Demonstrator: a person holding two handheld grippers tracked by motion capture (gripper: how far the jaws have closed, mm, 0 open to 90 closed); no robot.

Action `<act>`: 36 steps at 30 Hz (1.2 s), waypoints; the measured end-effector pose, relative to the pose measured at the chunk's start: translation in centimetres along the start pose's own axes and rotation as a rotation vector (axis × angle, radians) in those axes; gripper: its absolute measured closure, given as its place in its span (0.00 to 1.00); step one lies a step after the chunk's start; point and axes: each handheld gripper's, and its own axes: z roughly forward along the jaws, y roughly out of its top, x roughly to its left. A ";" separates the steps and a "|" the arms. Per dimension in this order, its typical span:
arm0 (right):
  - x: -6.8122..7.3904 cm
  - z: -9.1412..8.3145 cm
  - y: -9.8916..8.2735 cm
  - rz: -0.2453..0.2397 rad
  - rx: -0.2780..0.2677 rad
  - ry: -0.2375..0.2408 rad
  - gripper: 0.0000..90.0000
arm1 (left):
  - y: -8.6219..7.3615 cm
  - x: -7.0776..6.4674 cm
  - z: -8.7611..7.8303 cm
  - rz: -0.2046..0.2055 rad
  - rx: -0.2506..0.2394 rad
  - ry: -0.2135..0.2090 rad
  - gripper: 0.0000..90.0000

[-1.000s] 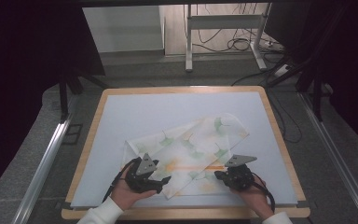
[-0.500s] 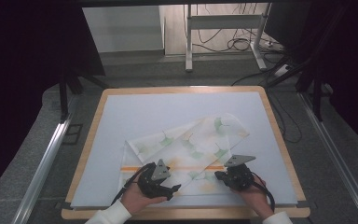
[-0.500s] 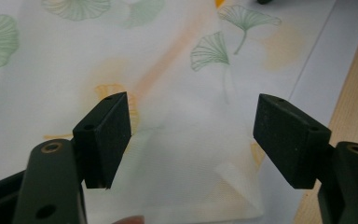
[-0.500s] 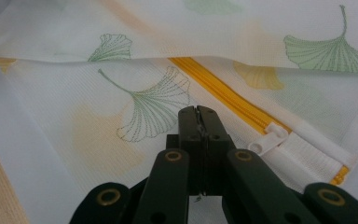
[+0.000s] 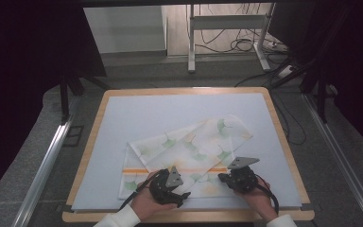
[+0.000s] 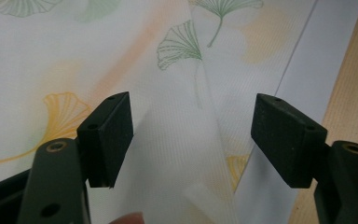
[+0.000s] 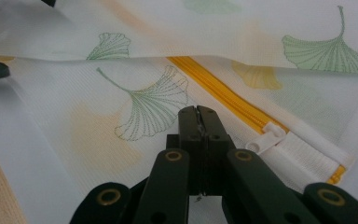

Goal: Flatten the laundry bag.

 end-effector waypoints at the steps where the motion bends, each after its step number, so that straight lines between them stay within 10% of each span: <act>1: 0.0 0.0 0.0 0.001 0.000 0.001 0.99 | 0.0 -0.1 0.3 -0.002 0.005 0.005 0.33; 12: 0.0 0.0 0.0 0.000 0.001 0.002 0.99 | -0.1 0.3 0.7 -0.013 0.012 0.013 0.41; 17: 0.0 0.0 0.0 0.001 0.002 -0.001 0.99 | -0.1 0.8 0.7 -0.035 0.013 -0.035 0.57; 36: 0.0 0.0 0.0 -0.001 0.003 0.004 0.99 | -0.1 1.7 0.5 -0.051 -0.005 0.014 0.97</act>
